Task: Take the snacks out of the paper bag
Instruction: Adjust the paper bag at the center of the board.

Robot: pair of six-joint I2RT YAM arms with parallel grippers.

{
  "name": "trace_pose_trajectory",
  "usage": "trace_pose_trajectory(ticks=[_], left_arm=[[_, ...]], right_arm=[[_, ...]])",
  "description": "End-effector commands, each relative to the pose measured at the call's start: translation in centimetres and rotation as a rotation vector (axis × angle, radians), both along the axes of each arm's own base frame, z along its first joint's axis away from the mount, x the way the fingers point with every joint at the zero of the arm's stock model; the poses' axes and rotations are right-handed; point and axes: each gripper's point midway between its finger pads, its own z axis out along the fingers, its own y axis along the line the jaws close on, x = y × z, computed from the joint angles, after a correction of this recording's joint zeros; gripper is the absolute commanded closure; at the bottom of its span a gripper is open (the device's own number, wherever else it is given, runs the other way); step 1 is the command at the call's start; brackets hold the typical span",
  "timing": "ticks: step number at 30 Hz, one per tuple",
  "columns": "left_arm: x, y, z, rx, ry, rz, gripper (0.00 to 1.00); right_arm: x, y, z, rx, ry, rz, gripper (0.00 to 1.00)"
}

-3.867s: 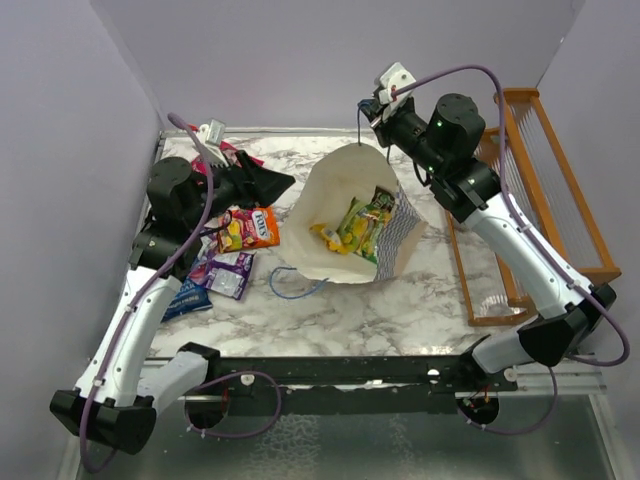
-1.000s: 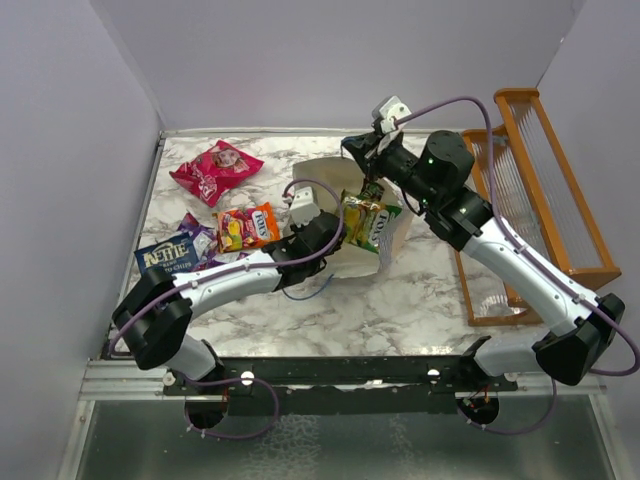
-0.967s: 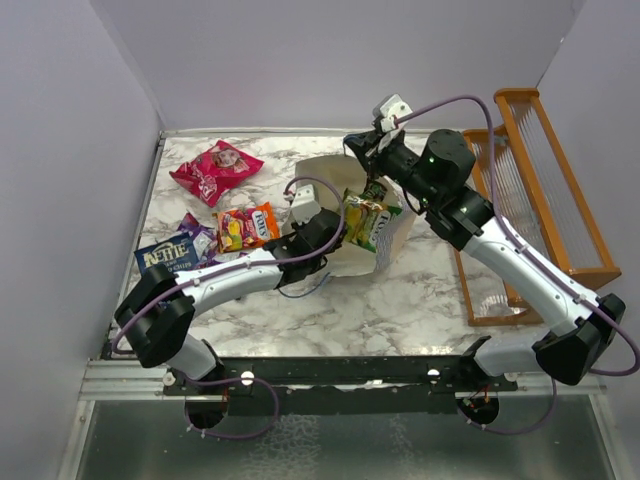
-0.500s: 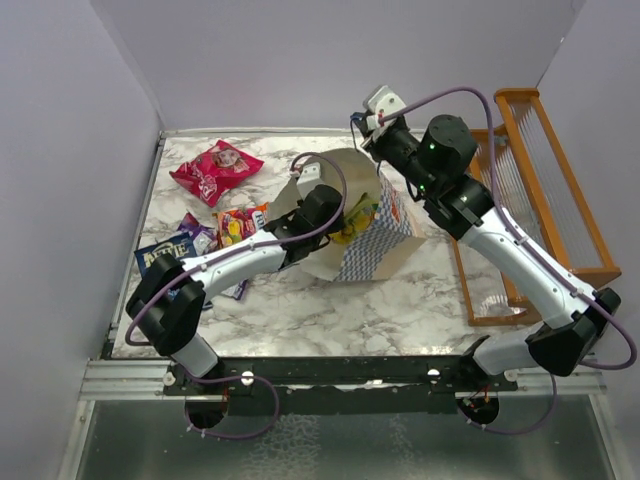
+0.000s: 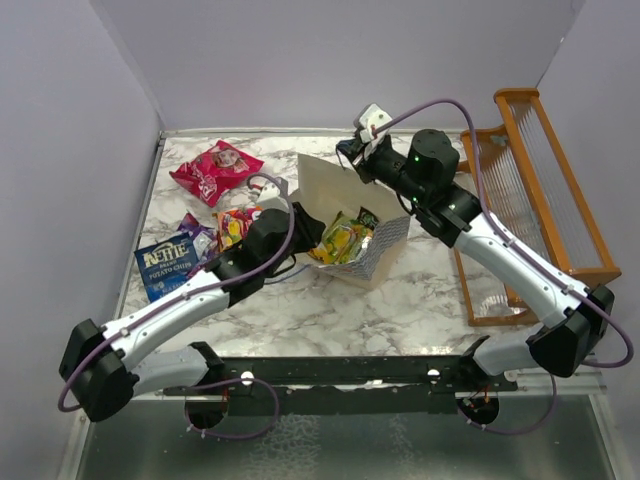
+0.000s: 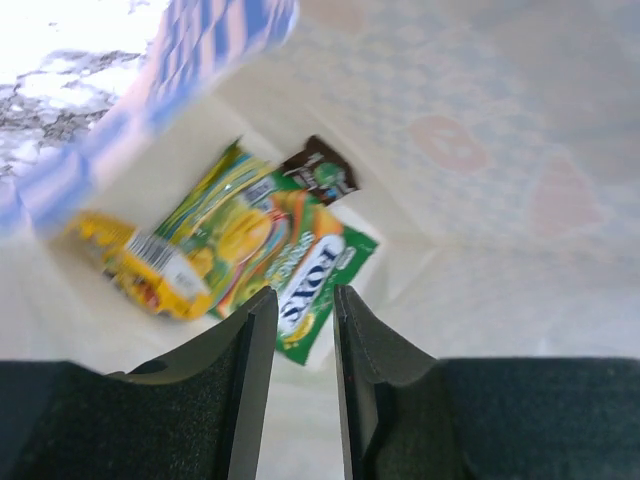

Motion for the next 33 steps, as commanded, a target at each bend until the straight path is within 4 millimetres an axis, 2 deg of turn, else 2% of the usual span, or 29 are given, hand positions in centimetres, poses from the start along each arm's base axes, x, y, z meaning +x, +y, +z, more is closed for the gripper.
trace_pose_trajectory(ticks=[1, 5, 7, 11, 15, 19, 23, 25, 26, 30, 33], left_arm=[[-1.6, 0.1, 1.8, -0.068, -0.032, -0.059, 0.66], [-1.7, -0.5, 1.7, -0.044, -0.012, -0.092, 0.62], [-1.4, -1.2, 2.7, -0.045, -0.032, -0.117, 0.58], [0.4, -1.2, 6.0, -0.041, -0.073, -0.055, 0.57], [2.5, -0.8, 7.7, -0.067, -0.043, 0.084, 0.57], [3.6, -3.0, 7.9, -0.098, -0.013, 0.061, 0.57], [4.1, -5.3, 7.1, -0.133, 0.008, 0.004, 0.57], [4.2, -5.6, 6.0, -0.119, 0.026, -0.002, 0.57], [4.2, -5.6, 5.5, -0.111, 0.030, -0.007, 0.57], [3.3, -5.4, 3.0, -0.107, 0.059, -0.040, 0.57], [2.3, -5.1, 1.2, -0.107, 0.086, -0.068, 0.57]], right_arm=[[0.3, 0.7, 3.2, 0.065, -0.042, -0.001, 0.98], [2.1, -1.3, 4.5, 0.037, -0.105, -0.141, 0.98], [1.9, -1.5, 5.2, 0.003, -0.128, -0.134, 0.98], [1.5, -1.8, 6.6, -0.017, -0.178, -0.128, 0.98], [3.0, -2.9, 8.6, -0.068, -0.259, -0.219, 0.98], [4.0, -4.2, 10.8, -0.134, -0.401, -0.308, 0.98], [4.8, -4.9, 12.6, -0.169, -0.467, -0.336, 0.98], [4.9, -4.3, 12.4, -0.195, -0.466, -0.303, 0.98], [4.7, -3.7, 11.6, -0.203, -0.447, -0.264, 0.98], [4.0, -2.6, 8.0, -0.178, -0.354, -0.191, 0.98], [2.5, -1.2, 5.0, -0.148, -0.256, -0.081, 0.98]])
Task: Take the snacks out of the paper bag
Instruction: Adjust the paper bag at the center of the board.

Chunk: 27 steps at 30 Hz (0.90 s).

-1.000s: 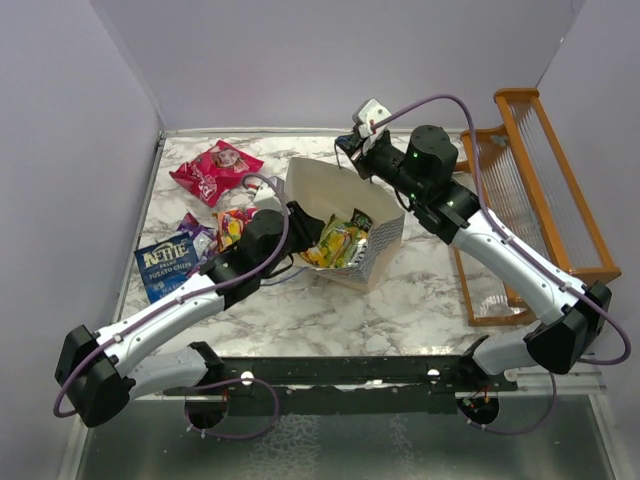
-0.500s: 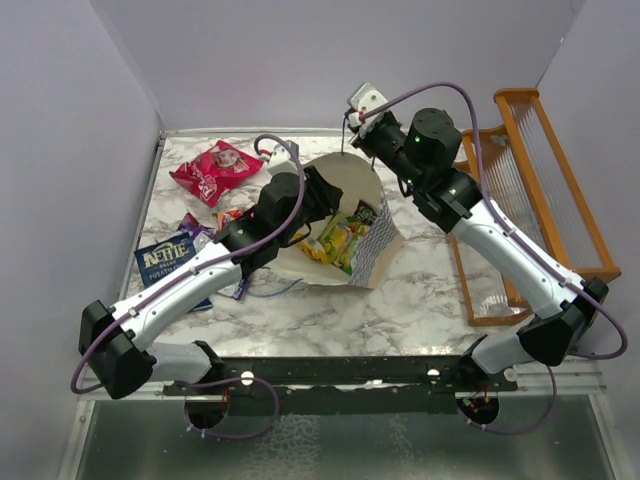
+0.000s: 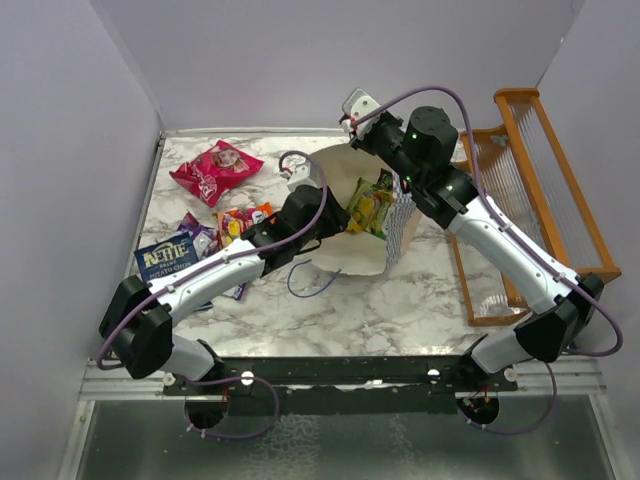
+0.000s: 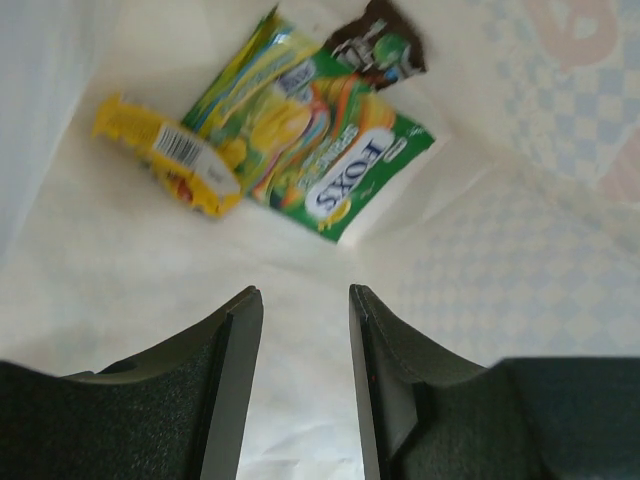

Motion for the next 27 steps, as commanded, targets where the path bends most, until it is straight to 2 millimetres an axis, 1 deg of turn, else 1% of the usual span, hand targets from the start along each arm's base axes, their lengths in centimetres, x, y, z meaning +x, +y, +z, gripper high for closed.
trace_pose_trajectory(ticks=[1, 3, 6, 9, 11, 14, 19, 21, 27], left_arm=[[-1.4, 0.0, -0.8, -0.046, 0.007, -0.057, 0.56], [-2.0, 0.4, -1.4, -0.035, 0.001, -0.073, 0.55], [-2.8, 1.1, -2.4, -0.017, 0.009, -0.083, 0.55], [-3.6, 1.7, -2.6, -0.026, 0.015, -0.088, 0.55], [-3.9, 2.1, -2.2, -0.031, 0.006, -0.081, 0.55], [-4.0, 2.8, -1.3, -0.026, -0.011, -0.068, 0.55], [-4.1, 2.8, -0.3, -0.042, -0.025, -0.069, 0.55], [-4.0, 2.7, -0.2, -0.051, -0.027, -0.066, 0.55], [-4.6, 1.9, -0.9, -0.117, 0.001, -0.094, 0.55]], right_arm=[[-3.0, 1.9, -1.6, 0.087, 0.086, 0.164, 0.98], [-3.9, 2.5, -3.1, 0.121, 0.137, 0.207, 0.98], [-4.8, 3.5, -4.7, 0.162, 0.197, 0.257, 0.98], [-5.3, 4.0, -5.8, 0.201, 0.257, 0.283, 0.98], [-5.9, 4.6, -5.7, 0.229, 0.287, 0.323, 0.98], [-6.9, 5.1, -4.8, 0.293, 0.322, 0.369, 0.98], [-8.3, 5.7, -2.7, 0.430, 0.395, 0.437, 0.98], [-8.3, 5.9, -2.2, 0.478, 0.439, 0.440, 0.98], [-8.6, 6.1, -1.0, 0.592, 0.533, 0.449, 0.98]])
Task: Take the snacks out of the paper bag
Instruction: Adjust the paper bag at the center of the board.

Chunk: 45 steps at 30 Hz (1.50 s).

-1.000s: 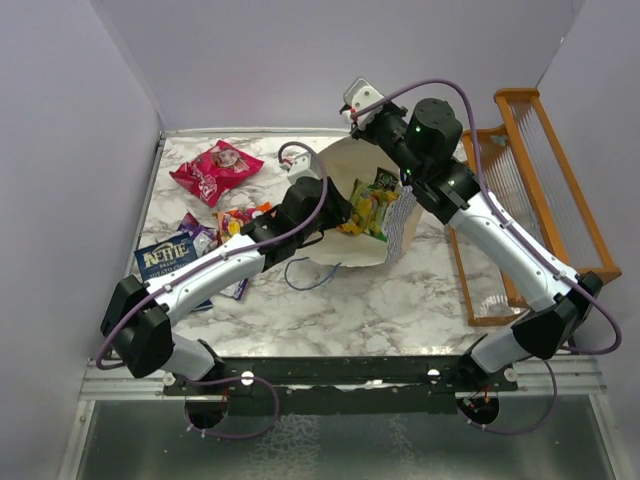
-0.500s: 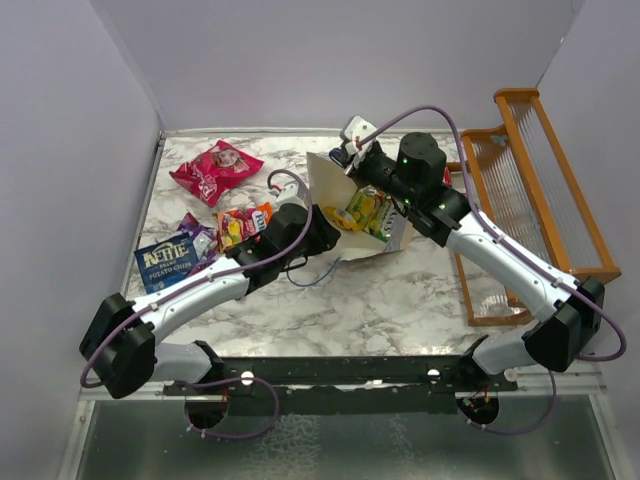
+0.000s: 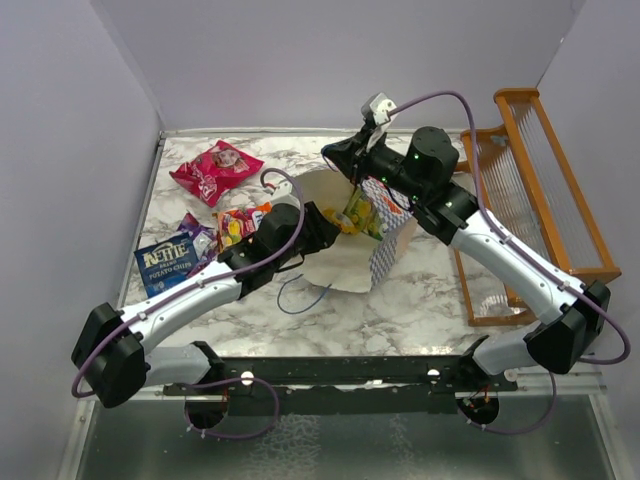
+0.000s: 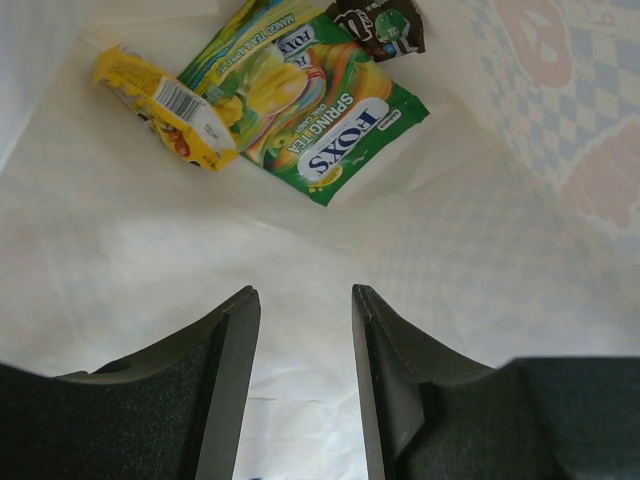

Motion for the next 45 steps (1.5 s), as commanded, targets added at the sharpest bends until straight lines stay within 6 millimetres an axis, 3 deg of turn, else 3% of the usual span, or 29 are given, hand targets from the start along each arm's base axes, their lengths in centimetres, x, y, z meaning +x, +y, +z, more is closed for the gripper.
trace_pose_trajectory(ticks=[1, 5, 7, 13, 17, 21, 25, 28, 31, 36, 45], left_arm=[[-0.6, -0.9, 0.4, -0.099, 0.014, -0.026, 0.55], [-0.6, -1.1, -0.5, -0.183, 0.067, 0.022, 0.59], [-0.2, -1.5, -0.8, -0.193, 0.069, 0.037, 0.56], [-0.2, -2.7, -2.3, 0.028, -0.016, 0.222, 0.48], [0.4, -2.4, -4.8, 0.068, 0.082, 0.365, 0.56], [1.1, -2.3, -6.7, 0.090, 0.147, 0.469, 0.58], [2.0, -3.0, -8.5, 0.098, 0.197, 0.509, 0.58], [2.3, -3.0, -11.6, 0.134, 0.313, 0.531, 0.61], [3.0, -2.7, -13.1, 0.113, 0.330, 0.516, 0.58], [4.7, -1.9, -12.9, 0.036, 0.270, 0.499, 0.38], [7.4, -1.6, -12.4, 0.054, 0.233, 0.485, 0.36]], right_arm=[[-1.4, 0.4, 4.1, 0.156, 0.055, 0.045, 0.98], [-0.5, 0.0, 3.7, 0.160, 0.085, -0.015, 0.98], [-0.2, -0.2, 3.7, 0.169, 0.081, -0.031, 0.98], [1.1, -0.2, 3.2, 0.162, 0.095, -0.081, 0.98], [1.3, -0.6, 3.5, 0.158, 0.078, -0.110, 0.98], [1.1, -0.6, 3.8, 0.144, 0.054, -0.118, 0.98], [0.4, 0.0, 3.8, 0.130, 0.035, -0.107, 0.98], [-0.3, 0.5, 3.5, 0.124, 0.021, -0.092, 0.98], [-0.9, 1.0, 3.1, 0.118, 0.024, -0.070, 0.98], [-1.7, 1.7, 2.7, 0.089, 0.003, -0.045, 0.98], [-2.2, 2.3, 2.2, 0.072, 0.000, -0.018, 0.98]])
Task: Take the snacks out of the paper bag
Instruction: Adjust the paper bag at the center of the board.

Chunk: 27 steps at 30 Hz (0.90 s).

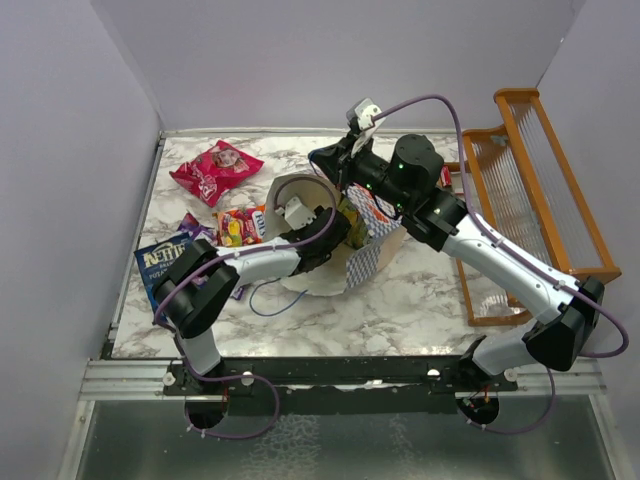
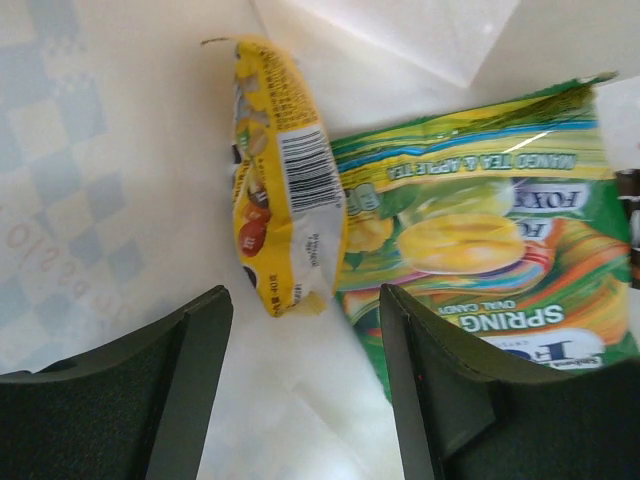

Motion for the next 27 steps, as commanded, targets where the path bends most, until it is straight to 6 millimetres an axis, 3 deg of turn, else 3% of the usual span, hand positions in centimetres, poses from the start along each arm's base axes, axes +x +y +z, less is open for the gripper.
trace_pose_trajectory(ticks=[1, 5, 10, 14, 21, 27], left_arm=[[1.4, -1.5, 1.9, -0.033, -0.057, -0.036, 0.36], [2.1, -1.2, 1.7, -0.039, -0.058, -0.003, 0.38], [3.2, -0.9, -1.1, -0.026, 0.004, 0.029, 0.40], [4.5, -0.2, -1.1, 0.037, -0.029, 0.046, 0.43], [4.6, -0.2, -0.7, 0.021, -0.016, 0.048, 0.74], [2.9, -1.8, 1.3, -0.029, 0.036, -0.081, 0.89]], right_arm=[[-0.8, 0.0, 1.3, 0.020, -0.048, 0.017, 0.98], [-1.0, 0.0, 1.5, 0.022, -0.049, 0.021, 0.98], [-1.4, -0.3, 1.7, 0.025, -0.049, 0.025, 0.98], [-1.8, -0.8, 2.1, 0.028, -0.058, 0.020, 0.98], [-1.8, -1.3, 2.1, 0.012, -0.070, 0.005, 0.98], [-1.2, -1.7, 1.4, -0.042, -0.121, -0.023, 0.98]])
